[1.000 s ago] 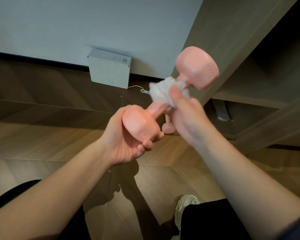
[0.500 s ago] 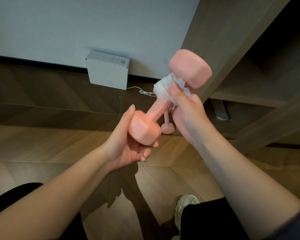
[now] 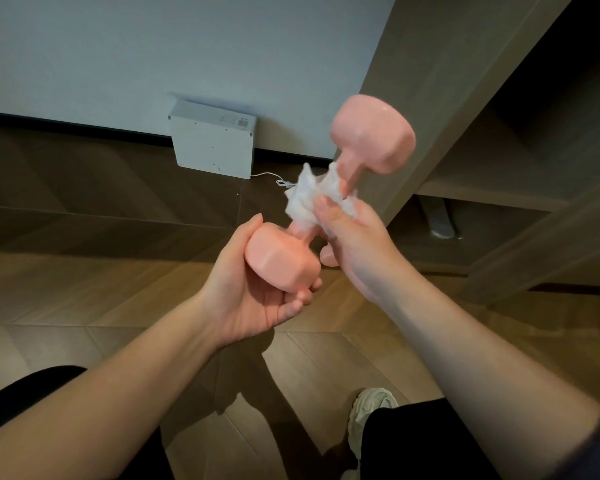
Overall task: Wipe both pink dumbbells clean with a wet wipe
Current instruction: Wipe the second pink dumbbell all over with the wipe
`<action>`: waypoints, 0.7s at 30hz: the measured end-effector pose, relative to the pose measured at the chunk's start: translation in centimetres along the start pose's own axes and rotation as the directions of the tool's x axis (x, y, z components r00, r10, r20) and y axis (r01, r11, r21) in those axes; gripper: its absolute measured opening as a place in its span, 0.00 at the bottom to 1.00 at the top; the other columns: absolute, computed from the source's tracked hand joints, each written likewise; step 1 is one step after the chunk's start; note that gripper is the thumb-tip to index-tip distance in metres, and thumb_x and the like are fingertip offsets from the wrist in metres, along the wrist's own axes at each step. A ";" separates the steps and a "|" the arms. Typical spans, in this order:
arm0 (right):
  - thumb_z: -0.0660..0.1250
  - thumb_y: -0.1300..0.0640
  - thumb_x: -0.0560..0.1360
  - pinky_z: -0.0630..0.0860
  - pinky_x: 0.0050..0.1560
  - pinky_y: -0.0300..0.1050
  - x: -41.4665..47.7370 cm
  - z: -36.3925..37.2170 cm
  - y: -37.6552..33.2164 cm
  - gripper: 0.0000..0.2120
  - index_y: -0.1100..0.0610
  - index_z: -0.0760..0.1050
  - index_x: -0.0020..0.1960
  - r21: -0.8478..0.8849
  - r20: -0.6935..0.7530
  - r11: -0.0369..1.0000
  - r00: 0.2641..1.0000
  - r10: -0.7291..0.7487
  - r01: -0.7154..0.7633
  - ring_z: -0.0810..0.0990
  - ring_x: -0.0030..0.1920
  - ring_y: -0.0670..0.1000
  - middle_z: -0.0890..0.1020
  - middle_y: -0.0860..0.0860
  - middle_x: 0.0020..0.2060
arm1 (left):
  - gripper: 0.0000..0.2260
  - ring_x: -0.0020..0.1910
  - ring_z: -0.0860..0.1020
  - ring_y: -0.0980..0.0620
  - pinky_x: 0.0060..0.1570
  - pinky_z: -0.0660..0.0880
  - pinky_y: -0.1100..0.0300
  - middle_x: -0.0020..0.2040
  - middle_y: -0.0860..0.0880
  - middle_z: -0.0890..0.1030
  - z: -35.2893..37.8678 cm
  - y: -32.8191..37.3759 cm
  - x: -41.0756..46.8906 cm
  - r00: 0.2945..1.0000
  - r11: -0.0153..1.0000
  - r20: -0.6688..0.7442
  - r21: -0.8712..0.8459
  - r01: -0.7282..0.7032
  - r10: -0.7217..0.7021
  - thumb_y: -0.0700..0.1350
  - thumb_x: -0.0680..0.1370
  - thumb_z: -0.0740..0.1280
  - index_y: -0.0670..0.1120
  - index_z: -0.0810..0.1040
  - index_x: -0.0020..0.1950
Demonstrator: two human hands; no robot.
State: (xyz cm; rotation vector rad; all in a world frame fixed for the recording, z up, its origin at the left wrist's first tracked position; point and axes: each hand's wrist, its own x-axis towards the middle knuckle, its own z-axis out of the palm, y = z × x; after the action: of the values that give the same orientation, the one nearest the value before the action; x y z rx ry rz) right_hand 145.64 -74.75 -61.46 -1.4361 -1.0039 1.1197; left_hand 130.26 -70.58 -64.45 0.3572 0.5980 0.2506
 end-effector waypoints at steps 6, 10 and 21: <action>0.64 0.56 0.79 0.76 0.52 0.37 -0.5 1.0 0.5 0.15 0.54 0.71 0.65 -0.033 0.058 0.999 0.998 0.029 -0.027 0.80 0.53 0.42 0.81 0.46 0.54 | 0.32 0.28 0.75 0.49 0.24 0.77 0.62 0.42 0.38 0.77 -0.5 0.6 0.1 0.999 0.999 0.028 -0.001 0.046 -0.046 0.69 0.74 0.57 0.42 0.77 0.58; 0.71 0.55 0.73 0.77 0.54 0.42 -0.4 0.6 0.1 0.16 0.52 0.74 0.59 -0.013 0.000 0.999 0.999 0.039 -0.039 0.80 0.58 0.47 0.82 0.49 0.56 | 0.33 0.28 0.75 0.48 0.25 0.77 0.61 0.42 0.37 0.77 -0.4 0.7 -0.1 0.997 0.999 0.076 0.014 0.031 -0.032 0.69 0.74 0.57 0.41 0.80 0.55; 0.73 0.51 0.65 0.76 0.63 0.53 0.1 -1.1 -2.2 0.16 0.50 0.78 0.52 0.250 -0.167 0.948 0.973 -0.158 0.197 0.81 0.57 0.50 0.85 0.46 0.49 | 0.34 0.29 0.74 0.48 0.27 0.75 0.61 0.43 0.37 0.75 -0.1 0.4 0.2 0.987 0.999 0.157 0.042 0.011 -0.018 0.69 0.75 0.54 0.42 0.84 0.51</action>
State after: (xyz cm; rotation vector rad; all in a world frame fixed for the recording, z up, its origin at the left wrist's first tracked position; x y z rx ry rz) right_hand 146.65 -74.59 -59.22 -1.1691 -0.8283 0.9621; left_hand 130.33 -70.10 -64.43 0.4076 0.4504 0.1943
